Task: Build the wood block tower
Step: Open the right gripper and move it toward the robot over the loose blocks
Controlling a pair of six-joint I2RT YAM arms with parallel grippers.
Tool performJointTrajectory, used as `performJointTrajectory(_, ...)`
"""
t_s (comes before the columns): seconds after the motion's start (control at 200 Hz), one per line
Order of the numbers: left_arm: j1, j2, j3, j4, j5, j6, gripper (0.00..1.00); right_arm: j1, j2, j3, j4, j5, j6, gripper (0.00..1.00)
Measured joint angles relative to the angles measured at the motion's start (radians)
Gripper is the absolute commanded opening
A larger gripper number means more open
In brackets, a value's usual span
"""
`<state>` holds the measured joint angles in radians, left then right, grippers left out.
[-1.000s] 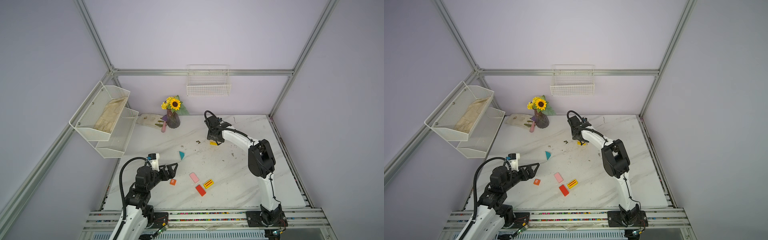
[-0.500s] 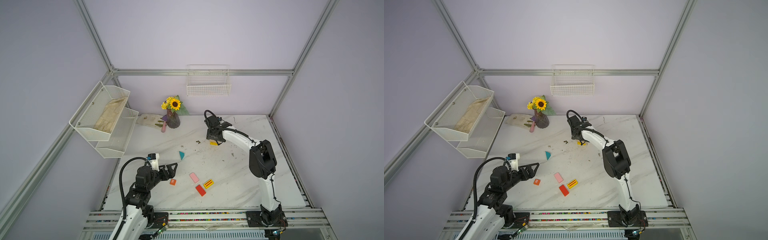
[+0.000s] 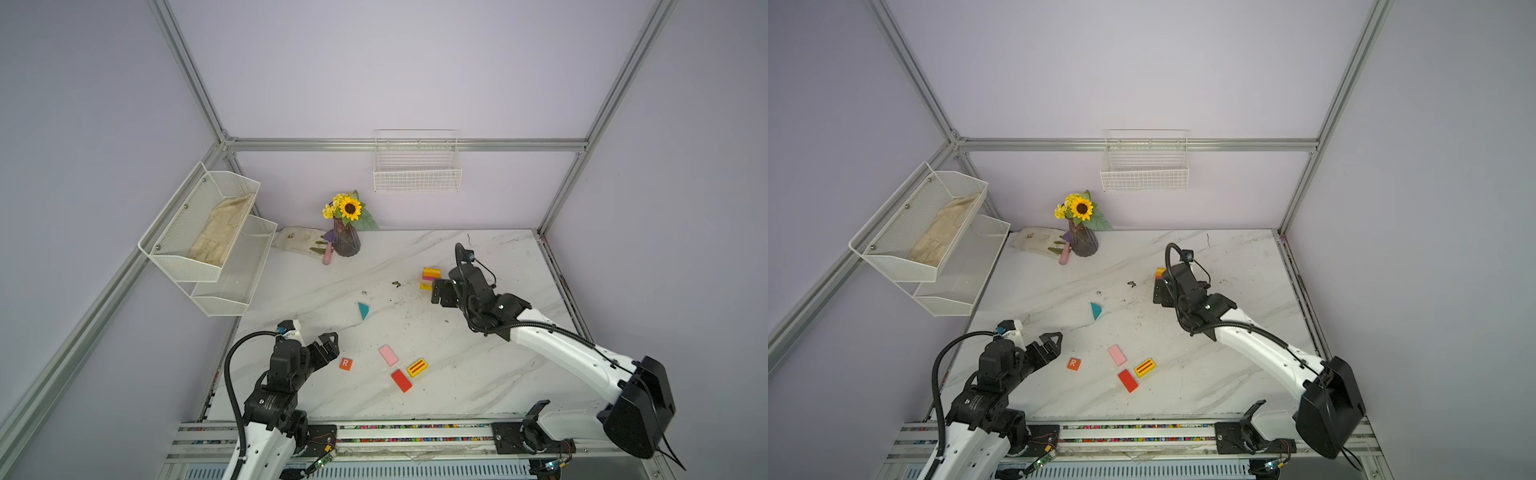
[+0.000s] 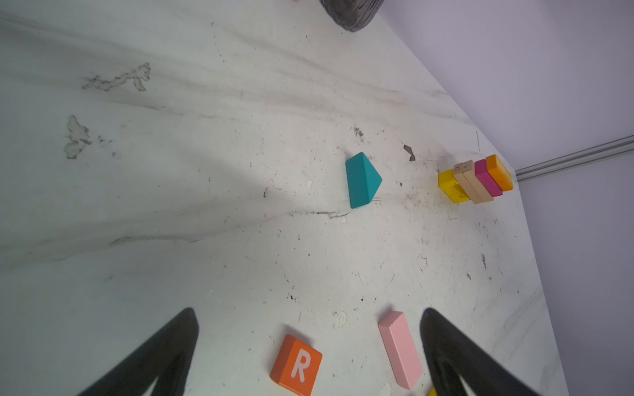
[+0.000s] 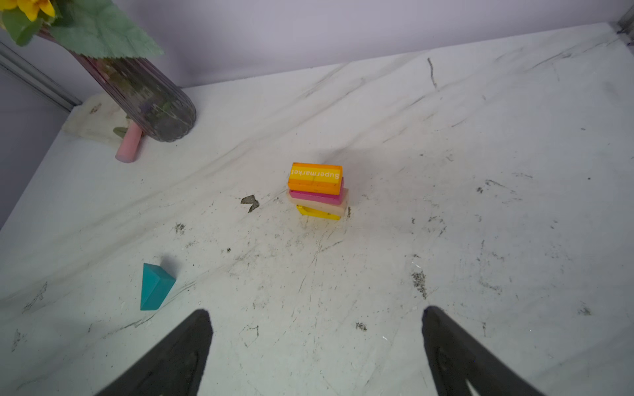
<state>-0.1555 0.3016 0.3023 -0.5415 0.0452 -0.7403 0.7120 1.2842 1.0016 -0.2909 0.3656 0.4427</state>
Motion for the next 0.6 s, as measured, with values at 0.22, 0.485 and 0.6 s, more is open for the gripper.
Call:
performJointTrajectory(0.22,-0.002,-0.275,0.003,-0.021,-0.073,-0.04,1.0,-0.005,-0.055,-0.142,0.114,0.029,-0.032,0.97)
performJointTrajectory(0.485,-0.002,-0.143,0.005,-0.023,-0.08,-0.11,1.0,0.011,-0.063,-0.266,0.177,-0.055,0.031,0.97)
performJointTrajectory(0.6,-0.002,-0.127,0.005,-0.031,-0.092,-0.129,1.0,0.089,-0.058,-0.305,0.186,-0.069,0.071,0.97)
